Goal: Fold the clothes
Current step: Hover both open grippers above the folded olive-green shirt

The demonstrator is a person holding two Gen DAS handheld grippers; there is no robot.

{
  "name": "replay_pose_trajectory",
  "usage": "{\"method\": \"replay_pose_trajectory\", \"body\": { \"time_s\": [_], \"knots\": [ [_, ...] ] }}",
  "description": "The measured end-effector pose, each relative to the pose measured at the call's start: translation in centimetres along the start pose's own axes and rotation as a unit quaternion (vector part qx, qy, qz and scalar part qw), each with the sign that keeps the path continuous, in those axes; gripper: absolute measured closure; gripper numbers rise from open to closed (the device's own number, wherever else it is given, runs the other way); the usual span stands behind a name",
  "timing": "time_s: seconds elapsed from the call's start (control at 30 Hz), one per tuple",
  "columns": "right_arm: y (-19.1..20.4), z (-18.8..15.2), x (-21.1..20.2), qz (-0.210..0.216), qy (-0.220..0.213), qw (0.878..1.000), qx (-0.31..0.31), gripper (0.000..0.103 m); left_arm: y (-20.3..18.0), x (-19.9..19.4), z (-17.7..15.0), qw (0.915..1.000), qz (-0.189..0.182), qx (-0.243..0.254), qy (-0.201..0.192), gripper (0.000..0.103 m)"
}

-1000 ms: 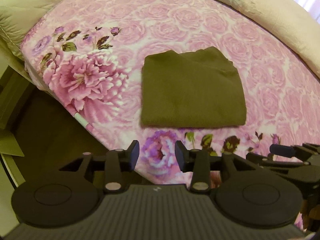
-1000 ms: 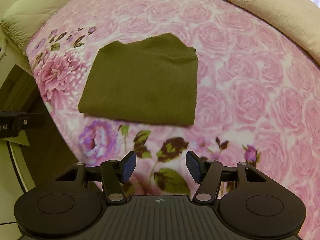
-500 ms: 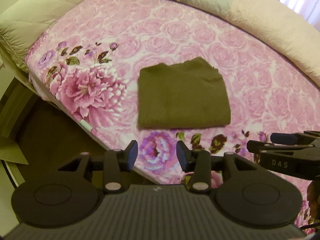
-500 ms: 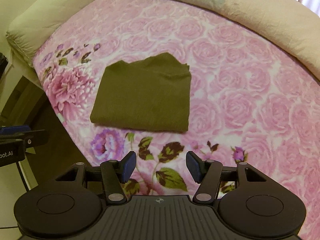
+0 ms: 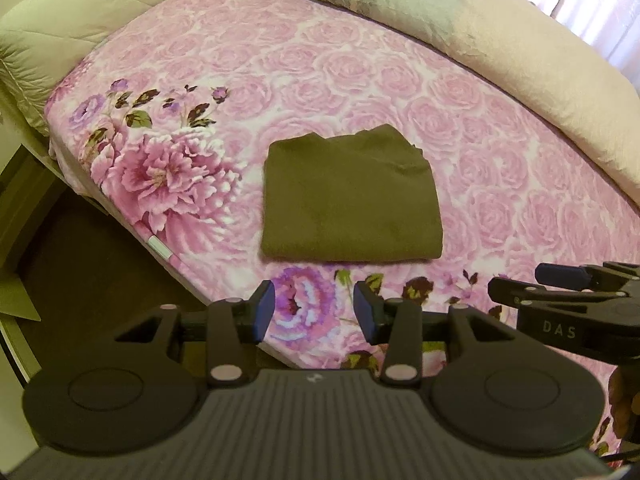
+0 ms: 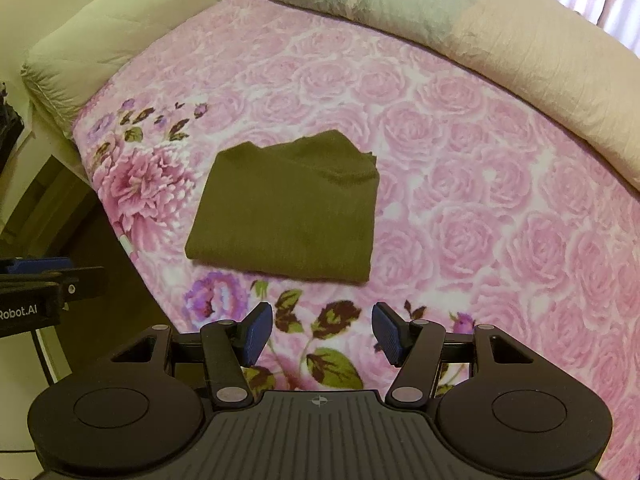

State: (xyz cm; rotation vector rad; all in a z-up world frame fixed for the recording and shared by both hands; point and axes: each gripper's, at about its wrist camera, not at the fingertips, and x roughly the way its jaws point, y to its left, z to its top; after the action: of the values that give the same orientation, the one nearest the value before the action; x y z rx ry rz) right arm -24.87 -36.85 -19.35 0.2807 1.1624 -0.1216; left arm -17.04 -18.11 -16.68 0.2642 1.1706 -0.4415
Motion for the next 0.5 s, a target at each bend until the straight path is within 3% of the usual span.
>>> {"method": "replay_pose_trajectory", "body": {
  "time_s": [0.27, 0.5],
  "knots": [
    [-0.2, 0.6, 0.3, 0.007, 0.003, 1.000, 0.000, 0.044, -0.1, 0.6, 0.0, 0.9999, 0.001, -0.005, 0.012, 0.062],
    [0.1, 0.4, 1.9, 0.017, 0.033, 0.999, -0.010, 0.044, 1.0, 2.1, -0.4, 0.9985, 0.005, -0.035, 0.042, 0.062]
  ]
}}
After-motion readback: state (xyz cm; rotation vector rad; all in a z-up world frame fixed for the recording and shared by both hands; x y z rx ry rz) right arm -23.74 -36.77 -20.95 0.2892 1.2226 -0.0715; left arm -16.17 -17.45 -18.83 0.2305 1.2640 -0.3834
